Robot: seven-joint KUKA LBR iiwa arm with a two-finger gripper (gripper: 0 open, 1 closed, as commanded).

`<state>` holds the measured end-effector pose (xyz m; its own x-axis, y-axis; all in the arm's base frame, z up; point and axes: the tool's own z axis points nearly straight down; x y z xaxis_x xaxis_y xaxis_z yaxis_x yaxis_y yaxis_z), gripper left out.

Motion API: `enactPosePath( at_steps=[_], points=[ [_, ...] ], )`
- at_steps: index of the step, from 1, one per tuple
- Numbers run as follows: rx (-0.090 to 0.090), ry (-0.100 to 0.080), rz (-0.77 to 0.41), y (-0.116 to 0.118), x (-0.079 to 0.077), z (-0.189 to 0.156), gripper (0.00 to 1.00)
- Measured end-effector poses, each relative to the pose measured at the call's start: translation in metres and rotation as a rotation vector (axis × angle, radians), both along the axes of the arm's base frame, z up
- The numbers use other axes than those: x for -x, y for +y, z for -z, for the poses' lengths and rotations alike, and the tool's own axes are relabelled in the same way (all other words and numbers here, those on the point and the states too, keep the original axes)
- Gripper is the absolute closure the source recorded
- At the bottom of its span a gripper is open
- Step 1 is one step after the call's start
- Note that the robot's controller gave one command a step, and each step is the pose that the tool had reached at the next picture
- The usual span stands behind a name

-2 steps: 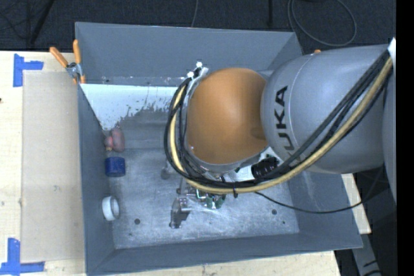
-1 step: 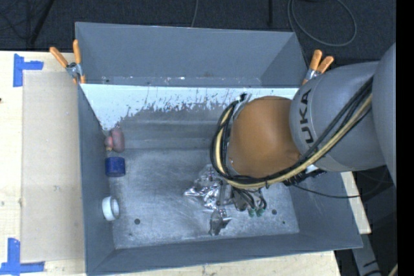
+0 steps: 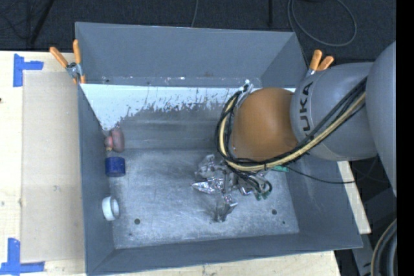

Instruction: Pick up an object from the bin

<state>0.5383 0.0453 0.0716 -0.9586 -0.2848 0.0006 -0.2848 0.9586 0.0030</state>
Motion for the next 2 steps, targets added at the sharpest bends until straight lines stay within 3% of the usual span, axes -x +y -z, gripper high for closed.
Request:
enactPosePath(
  at_steps=[1,2],
  points=[
    [-0.001,-0.013,0.004,-0.001,-0.004,-0.004,1.00],
    [0.002,-0.009,-0.013,0.000,-0.012,-0.105,1.00]
  ],
)
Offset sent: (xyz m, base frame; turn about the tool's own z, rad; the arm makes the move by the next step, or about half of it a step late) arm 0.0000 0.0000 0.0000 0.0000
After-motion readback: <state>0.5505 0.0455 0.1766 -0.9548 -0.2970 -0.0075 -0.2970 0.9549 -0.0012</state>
